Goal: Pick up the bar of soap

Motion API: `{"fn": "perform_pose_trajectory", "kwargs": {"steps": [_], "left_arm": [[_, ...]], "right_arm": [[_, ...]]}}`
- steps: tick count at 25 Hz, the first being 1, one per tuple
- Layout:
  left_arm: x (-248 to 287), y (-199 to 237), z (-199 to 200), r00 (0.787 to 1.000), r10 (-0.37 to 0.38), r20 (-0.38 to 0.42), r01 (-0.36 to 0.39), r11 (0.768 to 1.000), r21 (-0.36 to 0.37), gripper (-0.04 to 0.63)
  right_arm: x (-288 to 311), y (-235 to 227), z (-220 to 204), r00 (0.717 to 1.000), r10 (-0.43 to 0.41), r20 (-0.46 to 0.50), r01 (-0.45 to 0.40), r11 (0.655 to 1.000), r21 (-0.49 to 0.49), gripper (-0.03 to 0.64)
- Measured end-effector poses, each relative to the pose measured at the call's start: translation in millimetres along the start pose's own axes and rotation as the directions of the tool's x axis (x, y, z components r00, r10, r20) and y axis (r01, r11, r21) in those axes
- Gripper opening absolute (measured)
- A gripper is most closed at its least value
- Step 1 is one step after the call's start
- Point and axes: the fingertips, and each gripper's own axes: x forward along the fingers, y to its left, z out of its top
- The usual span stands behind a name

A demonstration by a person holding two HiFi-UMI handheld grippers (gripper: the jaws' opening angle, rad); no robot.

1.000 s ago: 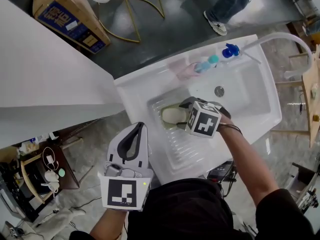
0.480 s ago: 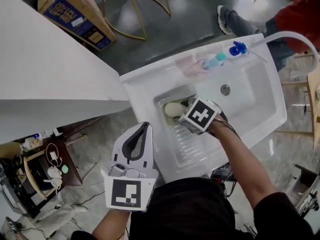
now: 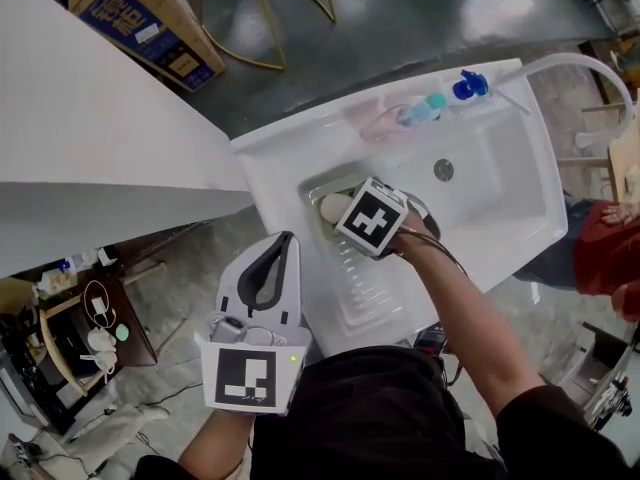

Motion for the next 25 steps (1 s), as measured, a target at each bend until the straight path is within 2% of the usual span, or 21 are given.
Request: {"fn": "perform_pose_trajectory", "kwargs": {"steps": [4,7,10,12,16,18,20,25], "left_arm": [[0,-1,1,1.000,-0.006,0.010,0.006,1.000,-0.002,0.003],[-2,1,5,1.000,-0.002,0.019,0.002,1.000,0.001,0.003],[-5,0,8,0.999,0.002,0.035,-0.002,1.000,0.007,0.003],[-7,-4,10,0.999,-0.002,0.042,0.001,1.000,0.020,0.003],[-8,-15,16,0.998,-0.018,0.063,0.016,0.999,0.042,0.003],[-9,-20,20,0.997,-0.024,0.069,0.020,0.999,0.050,0.003],[-10,-26,24,0.997,-0.028,0.076,0.022,0.997,0.071,0.003],[-14,-41,38,0.994,-0.034,0.107,0.019,0.990,0.138,0.003]], "right_arm": [[-2,-2,-4,1.000,-0.010,-0.026,0.010,1.000,-0.009,0.272],[-6,-1,-12,1.000,0.013,-0.020,-0.012,0.999,0.040,0.270],[-22,-1,-7,0.994,0.034,0.101,-0.047,0.991,0.127,0.270],[-45,-5,5,0.968,0.039,0.247,-0.087,0.979,0.185,0.268],[-104,-10,18,0.880,0.028,0.475,-0.164,0.955,0.248,0.270],[-137,-9,20,0.824,0.016,0.566,-0.190,0.949,0.250,0.268],[-171,-4,22,0.751,0.002,0.660,-0.222,0.942,0.250,0.268],[-249,12,19,0.535,-0.049,0.844,-0.283,0.931,0.233,0.268]]}}
